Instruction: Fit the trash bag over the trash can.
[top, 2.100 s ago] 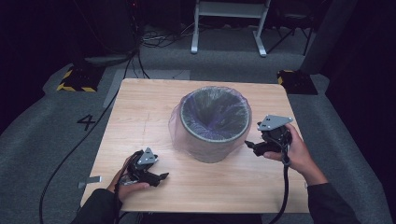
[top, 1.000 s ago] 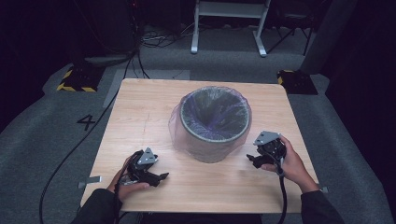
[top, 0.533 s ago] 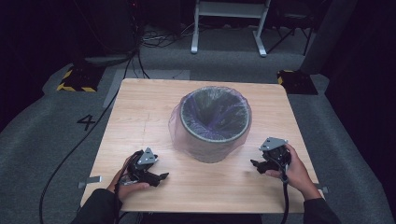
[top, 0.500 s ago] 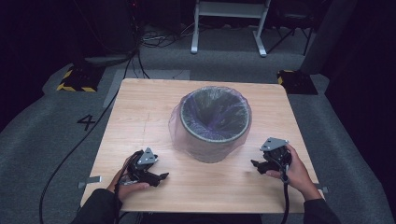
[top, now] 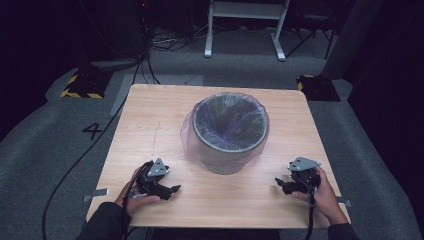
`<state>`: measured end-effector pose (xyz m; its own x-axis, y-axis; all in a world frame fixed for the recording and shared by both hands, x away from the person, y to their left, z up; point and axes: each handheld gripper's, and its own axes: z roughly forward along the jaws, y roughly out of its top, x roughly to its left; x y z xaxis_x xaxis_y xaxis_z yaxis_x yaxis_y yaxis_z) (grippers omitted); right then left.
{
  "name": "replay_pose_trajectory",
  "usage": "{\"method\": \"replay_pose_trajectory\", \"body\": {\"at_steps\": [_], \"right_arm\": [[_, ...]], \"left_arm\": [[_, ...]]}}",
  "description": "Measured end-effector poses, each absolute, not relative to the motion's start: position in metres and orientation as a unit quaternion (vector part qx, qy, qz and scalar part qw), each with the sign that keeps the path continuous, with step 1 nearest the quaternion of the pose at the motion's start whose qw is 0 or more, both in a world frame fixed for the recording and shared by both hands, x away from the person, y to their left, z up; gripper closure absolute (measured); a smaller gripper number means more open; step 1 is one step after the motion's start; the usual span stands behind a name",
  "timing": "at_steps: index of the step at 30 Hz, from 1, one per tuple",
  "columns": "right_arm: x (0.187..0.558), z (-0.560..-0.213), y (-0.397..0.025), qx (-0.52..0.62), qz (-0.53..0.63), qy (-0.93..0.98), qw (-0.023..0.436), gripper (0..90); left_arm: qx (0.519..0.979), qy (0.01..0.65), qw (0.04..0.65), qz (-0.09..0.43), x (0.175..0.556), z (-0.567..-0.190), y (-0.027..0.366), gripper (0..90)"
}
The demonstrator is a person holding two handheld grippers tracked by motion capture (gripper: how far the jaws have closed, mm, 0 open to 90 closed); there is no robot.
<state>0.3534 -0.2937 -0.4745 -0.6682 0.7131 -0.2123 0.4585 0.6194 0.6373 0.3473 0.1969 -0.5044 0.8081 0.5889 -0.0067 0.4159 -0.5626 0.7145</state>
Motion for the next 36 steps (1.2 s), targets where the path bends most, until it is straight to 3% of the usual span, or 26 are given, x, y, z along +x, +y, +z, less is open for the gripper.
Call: {"method": "replay_pose_trajectory", "body": {"at_steps": [22, 36], "right_arm": [[0.321, -0.504, -0.377, 0.49, 0.341, 0.772, 0.219, 15.4], [0.322, -0.504, -0.38, 0.494, 0.34, 0.769, 0.22, 14.4]], "left_arm": [[0.876, 0.287, 0.369, 0.117, 0.347, -0.504, 0.197, 15.7], [0.876, 0.286, 0.37, 0.116, 0.347, -0.504, 0.197, 15.6]]}}
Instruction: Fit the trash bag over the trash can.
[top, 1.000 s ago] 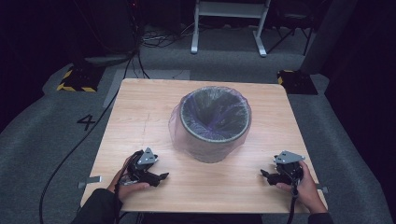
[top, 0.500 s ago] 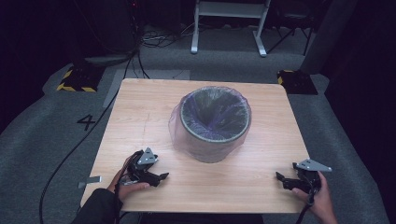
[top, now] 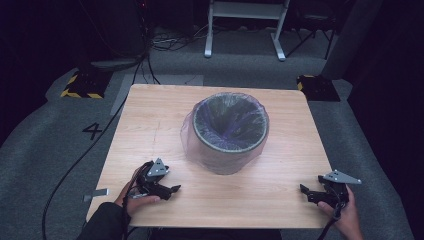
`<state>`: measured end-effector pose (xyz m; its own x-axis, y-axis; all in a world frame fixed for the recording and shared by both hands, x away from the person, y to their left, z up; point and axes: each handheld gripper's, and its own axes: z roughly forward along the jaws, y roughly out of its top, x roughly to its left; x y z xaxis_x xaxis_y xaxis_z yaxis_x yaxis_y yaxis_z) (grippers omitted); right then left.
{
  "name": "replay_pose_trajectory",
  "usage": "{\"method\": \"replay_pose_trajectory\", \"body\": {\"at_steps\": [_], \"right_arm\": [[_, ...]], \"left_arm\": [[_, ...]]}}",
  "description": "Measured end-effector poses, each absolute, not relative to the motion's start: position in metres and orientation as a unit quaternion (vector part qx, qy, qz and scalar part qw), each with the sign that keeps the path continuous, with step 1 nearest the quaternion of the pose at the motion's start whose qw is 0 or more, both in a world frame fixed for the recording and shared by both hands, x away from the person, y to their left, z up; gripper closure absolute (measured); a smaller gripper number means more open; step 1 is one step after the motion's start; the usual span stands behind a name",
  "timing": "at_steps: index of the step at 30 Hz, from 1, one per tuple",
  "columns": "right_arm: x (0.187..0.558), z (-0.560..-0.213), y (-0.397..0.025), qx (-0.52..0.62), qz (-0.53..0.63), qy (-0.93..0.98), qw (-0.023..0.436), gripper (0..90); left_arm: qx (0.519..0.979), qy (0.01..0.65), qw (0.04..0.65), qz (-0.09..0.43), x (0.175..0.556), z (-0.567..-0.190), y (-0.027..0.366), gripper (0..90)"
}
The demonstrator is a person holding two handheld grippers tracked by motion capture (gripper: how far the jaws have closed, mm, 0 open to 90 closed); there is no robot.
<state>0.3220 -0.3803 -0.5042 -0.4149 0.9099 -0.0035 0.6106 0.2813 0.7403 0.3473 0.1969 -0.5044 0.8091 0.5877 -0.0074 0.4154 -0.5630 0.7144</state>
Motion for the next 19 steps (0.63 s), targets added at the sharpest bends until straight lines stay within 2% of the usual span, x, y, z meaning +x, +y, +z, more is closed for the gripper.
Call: {"method": "replay_pose_trajectory", "body": {"at_steps": [19], "right_arm": [[0.3214, -0.5042, -0.3802, 0.498, 0.337, 0.767, 0.223, 14.0]], "left_arm": [[0.878, 0.283, 0.37, 0.113, 0.3485, -0.5044, 0.1965, 15.2]]}}
